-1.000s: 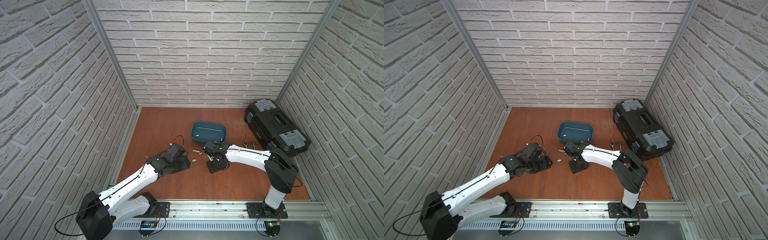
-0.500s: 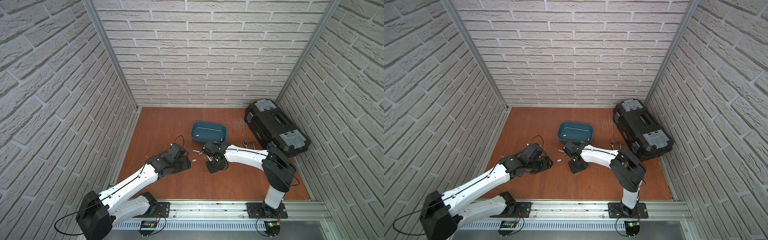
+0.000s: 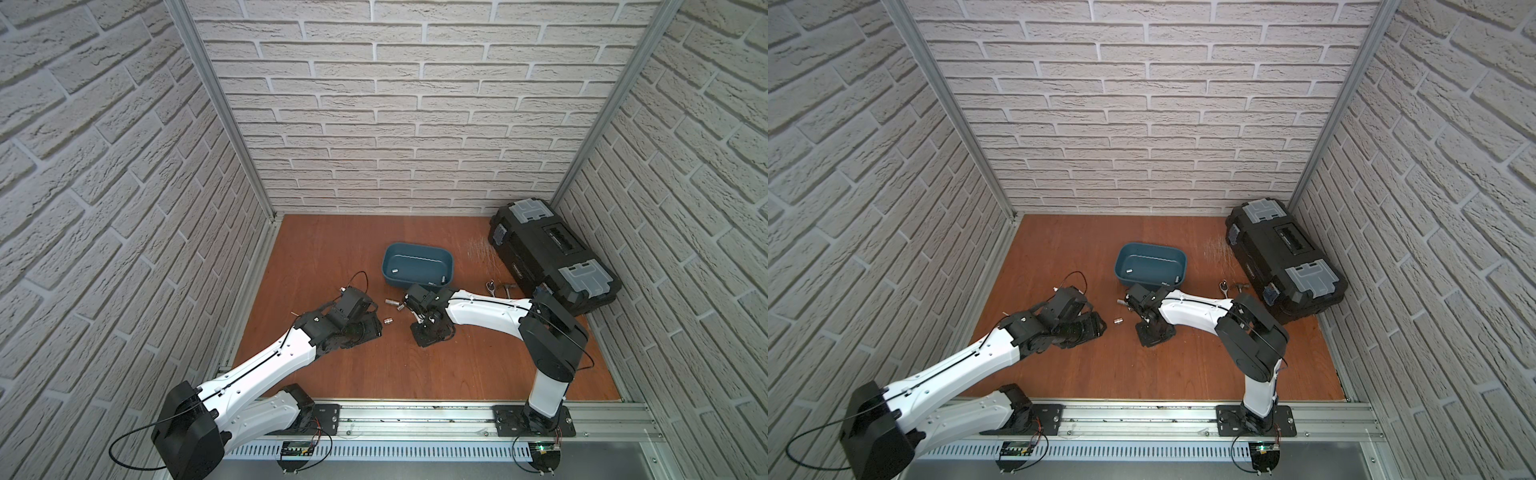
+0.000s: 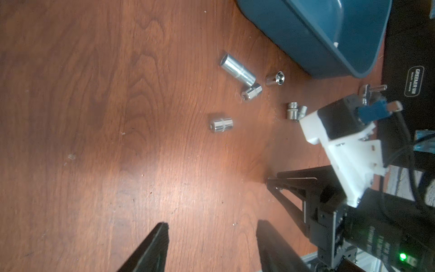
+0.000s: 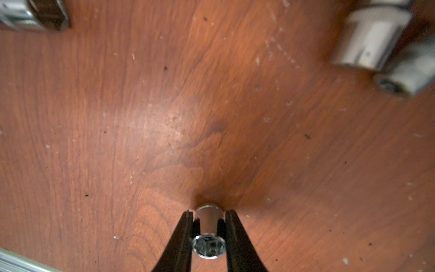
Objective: Put the socket on the desktop into the storage box
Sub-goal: Pick up the socket head from the center of the board.
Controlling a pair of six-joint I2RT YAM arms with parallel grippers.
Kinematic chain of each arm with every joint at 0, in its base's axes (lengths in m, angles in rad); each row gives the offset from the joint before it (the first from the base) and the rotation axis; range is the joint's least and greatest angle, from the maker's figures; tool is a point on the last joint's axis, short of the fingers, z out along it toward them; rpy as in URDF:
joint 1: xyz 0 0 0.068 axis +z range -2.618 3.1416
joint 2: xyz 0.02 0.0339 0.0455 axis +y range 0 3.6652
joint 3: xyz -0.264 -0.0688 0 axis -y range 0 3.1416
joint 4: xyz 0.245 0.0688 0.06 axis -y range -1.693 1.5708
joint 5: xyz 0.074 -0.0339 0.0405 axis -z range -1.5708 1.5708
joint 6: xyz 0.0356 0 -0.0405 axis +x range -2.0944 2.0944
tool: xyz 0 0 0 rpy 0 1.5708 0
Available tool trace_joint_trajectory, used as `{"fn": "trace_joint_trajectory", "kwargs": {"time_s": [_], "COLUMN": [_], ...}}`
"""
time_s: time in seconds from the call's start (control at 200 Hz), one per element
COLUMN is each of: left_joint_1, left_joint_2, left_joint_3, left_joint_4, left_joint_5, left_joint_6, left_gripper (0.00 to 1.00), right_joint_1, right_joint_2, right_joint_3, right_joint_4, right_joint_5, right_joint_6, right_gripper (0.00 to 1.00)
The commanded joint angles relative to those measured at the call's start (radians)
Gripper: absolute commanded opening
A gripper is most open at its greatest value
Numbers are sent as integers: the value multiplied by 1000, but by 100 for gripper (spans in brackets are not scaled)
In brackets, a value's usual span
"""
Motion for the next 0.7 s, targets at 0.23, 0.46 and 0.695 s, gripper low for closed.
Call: {"fn": "trace_joint_trajectory", "kwargs": {"time_s": [0.23, 0.46, 0.695], "left_joint_1": [-6, -2, 33], "left_joint_2": [22, 79, 148], "left_joint_3": [-8, 50, 130], "left_joint_4": [51, 76, 105], "left_joint_5": [-11, -11, -6], "left_joint_6": [-2, 4, 2], "left_gripper": [65, 65, 66], "right_joint_1": [6, -55, -138], "right_joint_2": [-84, -113, -83], "right_joint_3": [29, 110, 250], "right_joint_4": [-33, -71, -128], "right_joint_5": [-3, -30, -41], "right_joint_6": [-9, -43, -102], "right_gripper": [26, 26, 26]}}
